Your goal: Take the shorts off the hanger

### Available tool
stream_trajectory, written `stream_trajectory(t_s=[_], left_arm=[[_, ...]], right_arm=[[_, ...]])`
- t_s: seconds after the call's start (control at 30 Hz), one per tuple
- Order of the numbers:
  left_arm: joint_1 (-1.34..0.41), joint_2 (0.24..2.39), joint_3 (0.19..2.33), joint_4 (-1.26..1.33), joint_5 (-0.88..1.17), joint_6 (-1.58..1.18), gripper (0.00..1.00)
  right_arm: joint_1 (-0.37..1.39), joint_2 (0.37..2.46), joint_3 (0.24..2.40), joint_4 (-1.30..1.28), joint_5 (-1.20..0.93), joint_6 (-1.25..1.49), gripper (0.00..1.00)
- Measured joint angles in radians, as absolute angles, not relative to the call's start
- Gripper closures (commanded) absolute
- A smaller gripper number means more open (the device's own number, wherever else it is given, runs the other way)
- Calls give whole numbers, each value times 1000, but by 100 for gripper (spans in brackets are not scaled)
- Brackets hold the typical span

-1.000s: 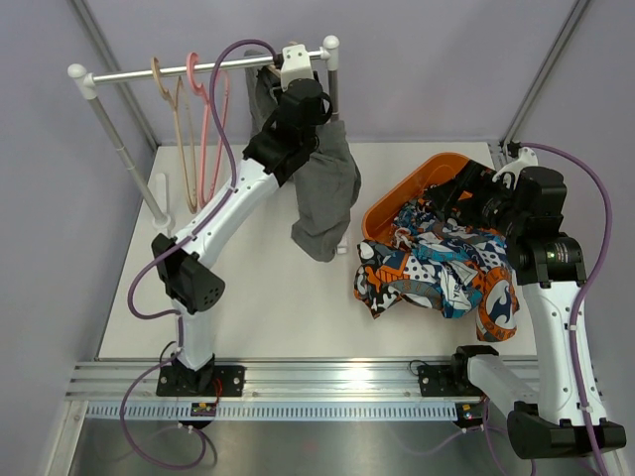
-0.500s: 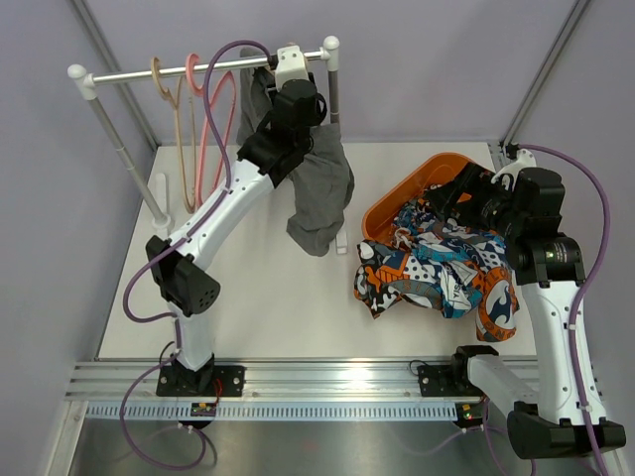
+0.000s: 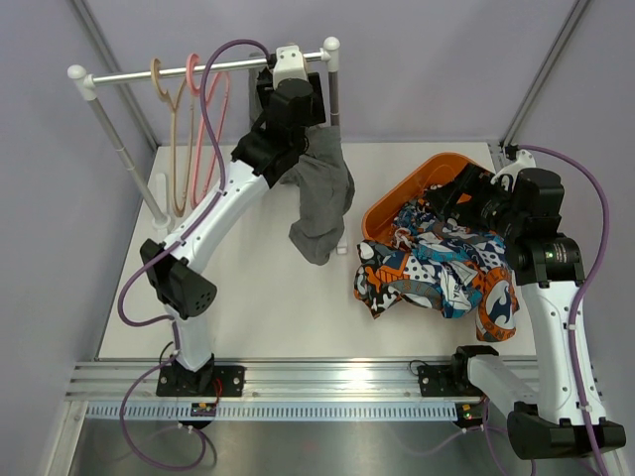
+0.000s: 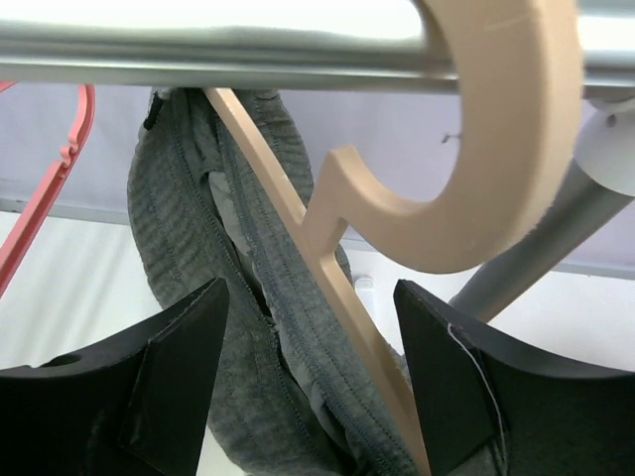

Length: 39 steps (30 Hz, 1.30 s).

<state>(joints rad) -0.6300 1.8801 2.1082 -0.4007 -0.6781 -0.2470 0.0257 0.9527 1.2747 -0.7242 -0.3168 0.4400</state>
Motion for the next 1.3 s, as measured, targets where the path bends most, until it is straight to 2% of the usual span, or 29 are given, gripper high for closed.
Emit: stream_trajectory(t_s=[0.33, 0.47, 0.57, 0.6, 0.67, 0.7, 0.73, 0.77, 1.07, 1.3], left_arm=[[-629, 1898, 2133, -395, -625, -237, 27], [-628, 1940, 2177, -414, -617, -238, 35], [-623, 1977, 2213, -437, -607, -247, 48], [-621, 1986, 2217, -445, -603, -253, 59], [-617, 1991, 2217, -453, -603, -265, 71], [-614, 1991, 2217, -459, -602, -267, 89], [-611, 1991, 2217, -461, -603, -271, 98], [-609, 1991, 2217, -464, -609, -269, 100], [-605, 1946, 2217, -535, -580, -152, 100], [-605, 1794, 2217, -604, -546, -56, 100]], right_arm=[[26, 953, 1275, -728, -316, 435, 11], [26, 953, 1275, -728, -316, 430, 11], [26, 953, 1275, -728, -317, 429, 11], [26, 953, 1275, -729, -317, 429, 11], [26, 953, 1275, -729, -317, 429, 11], [26, 953, 1275, -729, -317, 429, 11], [26, 953, 1275, -729, -317, 428, 11], [26, 953, 1275, -729, -317, 428, 11], [26, 957, 1275, -729, -317, 424, 12], [26, 970, 1275, -727, -317, 424, 12]])
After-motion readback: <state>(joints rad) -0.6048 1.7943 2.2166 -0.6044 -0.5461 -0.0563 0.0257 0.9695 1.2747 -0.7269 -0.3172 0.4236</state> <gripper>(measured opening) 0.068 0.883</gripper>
